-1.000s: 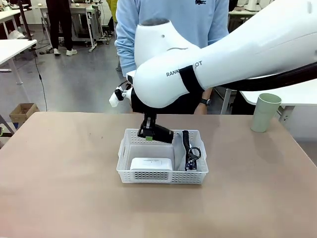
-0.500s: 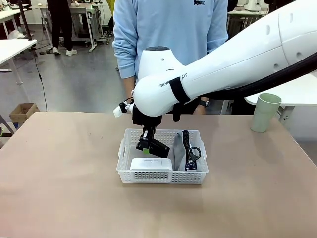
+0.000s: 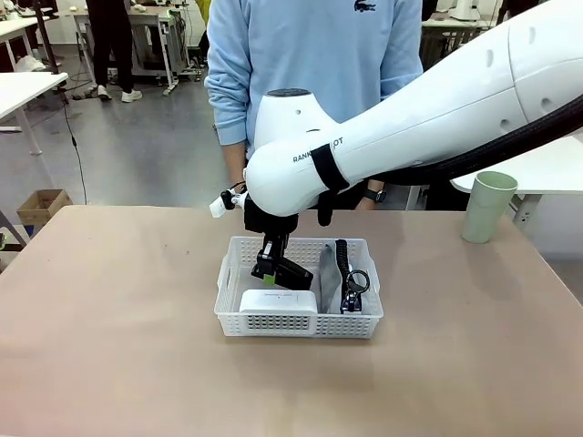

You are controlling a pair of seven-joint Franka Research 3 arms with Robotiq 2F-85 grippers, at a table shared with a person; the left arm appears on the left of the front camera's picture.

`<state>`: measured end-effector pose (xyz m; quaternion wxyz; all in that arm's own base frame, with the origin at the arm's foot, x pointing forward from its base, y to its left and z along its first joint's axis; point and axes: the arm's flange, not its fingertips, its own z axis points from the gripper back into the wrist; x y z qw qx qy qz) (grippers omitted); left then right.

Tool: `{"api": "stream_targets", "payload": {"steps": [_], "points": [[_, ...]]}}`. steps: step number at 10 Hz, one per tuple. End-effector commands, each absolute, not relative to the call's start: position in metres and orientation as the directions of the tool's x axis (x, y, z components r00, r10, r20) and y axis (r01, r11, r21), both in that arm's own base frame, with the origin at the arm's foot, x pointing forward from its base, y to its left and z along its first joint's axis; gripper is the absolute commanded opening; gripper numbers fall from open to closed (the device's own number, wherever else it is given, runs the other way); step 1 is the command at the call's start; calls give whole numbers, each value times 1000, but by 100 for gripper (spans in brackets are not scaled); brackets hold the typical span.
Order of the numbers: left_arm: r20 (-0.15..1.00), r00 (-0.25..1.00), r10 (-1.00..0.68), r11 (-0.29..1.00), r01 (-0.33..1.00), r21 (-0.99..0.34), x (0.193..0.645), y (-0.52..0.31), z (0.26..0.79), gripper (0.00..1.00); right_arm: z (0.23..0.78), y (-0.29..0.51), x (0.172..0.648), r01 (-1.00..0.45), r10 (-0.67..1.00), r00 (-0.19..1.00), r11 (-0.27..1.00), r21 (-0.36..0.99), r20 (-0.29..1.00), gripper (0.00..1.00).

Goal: Efficiently arrange items inside the basket to fit them all.
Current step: Pick up the Stapler and place it inside the Organizing basket.

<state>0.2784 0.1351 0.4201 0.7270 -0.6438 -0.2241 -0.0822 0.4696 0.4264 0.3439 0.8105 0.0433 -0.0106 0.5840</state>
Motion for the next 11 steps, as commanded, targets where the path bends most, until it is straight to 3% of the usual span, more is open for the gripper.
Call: {"api": "stream_targets", "payload": {"steps": [1,6,7,8,11], "points": [[427,889,165,148,405,-902,275,137,423,100,342,430,471,-948,947,317,315,40,51,37],[427,889,165,148,405,-902,275,137,423,100,333,434,472,-956,955,294,293,22,44,37],[427,889,165,148,405,-902,275,137,423,100,333,434,473,-957,956,291,290,27,43,56],[427,889,165,148,405,-902,275,137,423,100,333,434,473,-960,959,280,280,20,37,97],[427,889,165,148,405,-902,275,137,423,100,333,434,472,-963,962,269,269,4,42,100]]}}
